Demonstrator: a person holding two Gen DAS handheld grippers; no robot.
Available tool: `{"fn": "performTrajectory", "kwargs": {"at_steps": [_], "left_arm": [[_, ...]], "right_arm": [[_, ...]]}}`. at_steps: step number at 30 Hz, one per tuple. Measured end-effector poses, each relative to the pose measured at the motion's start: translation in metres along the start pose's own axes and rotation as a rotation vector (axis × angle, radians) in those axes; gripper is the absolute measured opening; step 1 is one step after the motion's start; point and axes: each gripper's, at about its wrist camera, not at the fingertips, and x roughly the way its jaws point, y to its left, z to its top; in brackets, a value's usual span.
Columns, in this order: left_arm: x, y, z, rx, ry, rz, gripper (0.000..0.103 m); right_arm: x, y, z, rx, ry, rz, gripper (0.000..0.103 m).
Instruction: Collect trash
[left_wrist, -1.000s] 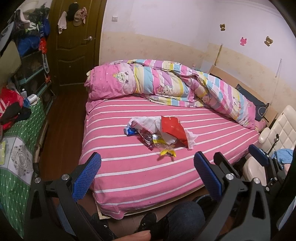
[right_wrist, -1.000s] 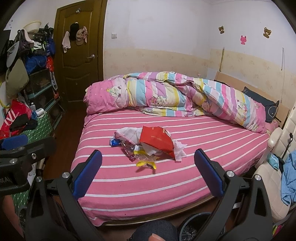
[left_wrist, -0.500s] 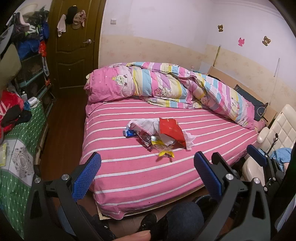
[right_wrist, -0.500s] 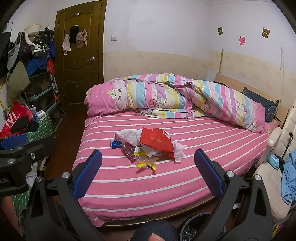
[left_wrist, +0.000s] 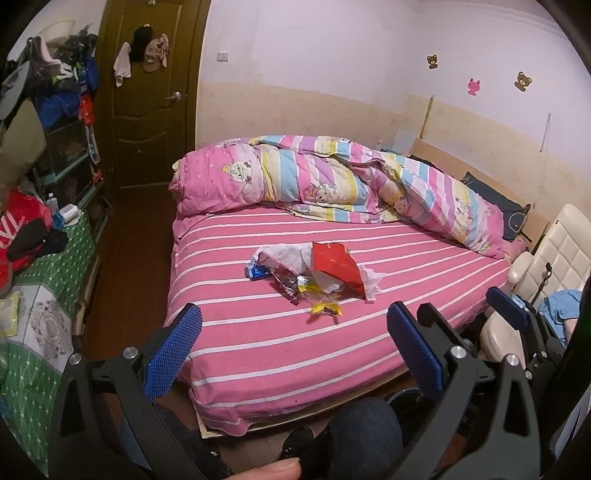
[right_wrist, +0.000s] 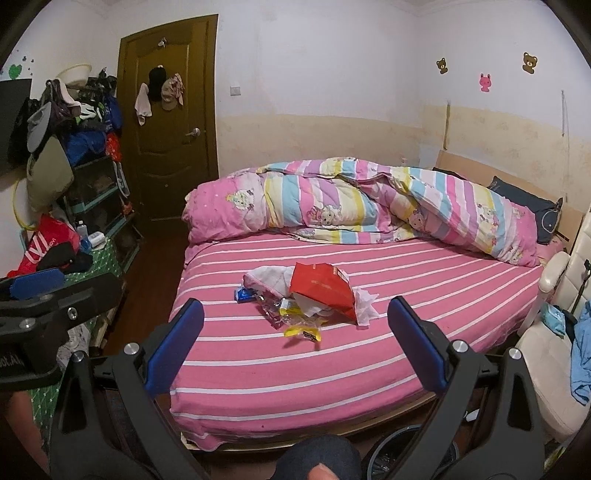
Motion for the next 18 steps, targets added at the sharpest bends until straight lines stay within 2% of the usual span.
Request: {"fn": "performTrajectory", "kwargs": {"at_steps": [8, 18], "left_arm": [[-0.003, 0.005, -0.011, -0.015, 0.018, -0.04, 0.097], [0.007, 0.01, -0.017, -0.026, 0.016, -0.06, 0.097]], "right_arm": [[-0.011, -0.002, -0.005, 0.012, -0.006, 0.019, 0.098], [-0.005, -0.001, -0.005, 0.013, 0.005, 0.02, 0.098]]}}
